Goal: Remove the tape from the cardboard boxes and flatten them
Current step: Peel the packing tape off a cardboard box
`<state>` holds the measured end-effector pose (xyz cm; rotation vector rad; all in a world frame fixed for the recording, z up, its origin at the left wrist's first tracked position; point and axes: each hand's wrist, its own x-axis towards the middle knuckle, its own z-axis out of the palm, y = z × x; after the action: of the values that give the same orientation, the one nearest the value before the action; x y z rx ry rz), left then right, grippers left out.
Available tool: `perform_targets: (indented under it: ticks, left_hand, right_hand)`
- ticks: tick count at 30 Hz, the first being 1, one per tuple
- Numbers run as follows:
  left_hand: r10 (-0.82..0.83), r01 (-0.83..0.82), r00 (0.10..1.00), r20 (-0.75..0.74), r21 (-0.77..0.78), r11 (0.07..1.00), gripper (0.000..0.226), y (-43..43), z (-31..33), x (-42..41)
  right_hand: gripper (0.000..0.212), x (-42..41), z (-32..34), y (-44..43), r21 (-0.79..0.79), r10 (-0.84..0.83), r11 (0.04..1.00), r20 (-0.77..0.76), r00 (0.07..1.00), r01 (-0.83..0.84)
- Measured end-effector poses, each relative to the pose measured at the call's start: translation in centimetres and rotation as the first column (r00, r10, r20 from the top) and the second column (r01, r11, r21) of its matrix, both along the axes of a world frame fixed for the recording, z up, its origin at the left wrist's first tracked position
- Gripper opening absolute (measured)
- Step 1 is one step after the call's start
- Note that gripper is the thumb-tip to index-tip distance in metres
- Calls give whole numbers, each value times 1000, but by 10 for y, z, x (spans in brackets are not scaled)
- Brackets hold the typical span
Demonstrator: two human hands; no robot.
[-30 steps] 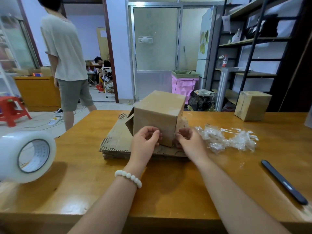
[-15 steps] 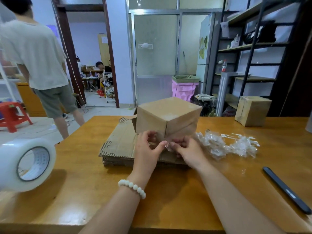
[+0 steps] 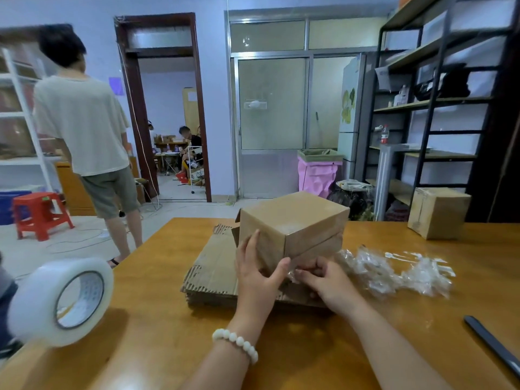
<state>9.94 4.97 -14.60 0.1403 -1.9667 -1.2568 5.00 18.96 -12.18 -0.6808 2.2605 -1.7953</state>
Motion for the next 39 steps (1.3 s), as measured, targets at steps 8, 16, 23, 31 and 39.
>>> perform_targets:
  ticks: [8,16,23,31,39]
  left_hand:
    - [6,-23,998,-57,-290,957,64,-3,-1,-6]
    - [-26,-8,992,-120,-271,963,31,-14,5,-10]
    - [7,-40,995,-103,-326,945,45,-21,6,-10]
    - [-53,42,993,-107,-103,994,10,-15,13,-8]
    - [-47,29,985,-165,-115,993,14,-19,18,-9]
  right_hand:
    - [6,-1,3,1,42,53,998,15,998,-54]
    - [5,-1,7,2,-9,35,999,129,991,-34]
    - [20,0,4,-1,-79,-4,997,190,982,19]
    - [19,2,-1,-2,-61,-28,997,174,984,39]
    - [45,-2,33,-8,1,-157,973,-735,660,233]
